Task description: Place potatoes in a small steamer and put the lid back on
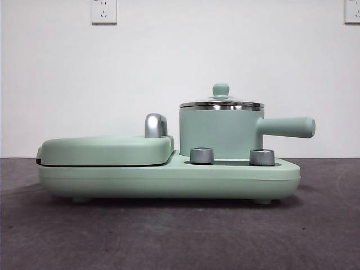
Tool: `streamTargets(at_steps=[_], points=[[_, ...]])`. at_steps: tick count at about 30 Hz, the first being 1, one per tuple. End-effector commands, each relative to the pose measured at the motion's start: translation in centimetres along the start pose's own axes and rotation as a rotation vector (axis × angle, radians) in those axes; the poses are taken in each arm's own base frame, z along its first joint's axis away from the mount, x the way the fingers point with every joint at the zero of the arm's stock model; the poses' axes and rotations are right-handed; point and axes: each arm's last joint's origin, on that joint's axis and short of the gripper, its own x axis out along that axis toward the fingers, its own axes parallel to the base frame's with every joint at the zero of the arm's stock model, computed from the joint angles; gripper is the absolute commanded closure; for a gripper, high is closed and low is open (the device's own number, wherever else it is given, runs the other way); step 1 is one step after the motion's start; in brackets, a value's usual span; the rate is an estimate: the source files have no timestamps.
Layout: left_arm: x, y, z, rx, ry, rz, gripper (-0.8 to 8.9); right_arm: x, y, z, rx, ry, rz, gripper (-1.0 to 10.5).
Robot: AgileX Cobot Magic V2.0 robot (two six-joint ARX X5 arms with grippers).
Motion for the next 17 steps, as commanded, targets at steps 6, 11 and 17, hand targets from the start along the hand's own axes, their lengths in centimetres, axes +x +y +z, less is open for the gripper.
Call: streamTargets(at_steps=[6, 11, 17], points=[[-4.0, -0.5, -3.4, -0.052, -0.150, 0.054, 8.06, -0.1, 0.2, 0.1, -0.027, 0.013, 0.054, 9.1], [-5.3, -0.7, -4.4, -0.048, -0.205, 0.047, 8.05, -0.2, 0.2, 0.1, -0.028, 0.007, 0.054, 9.1], [-5.8, -0.8, -4.8, -0.044, -0.227, 0.044, 8.06, -0.2, 0.2, 0.1, -0.028, 0.006, 0.049, 9.1]])
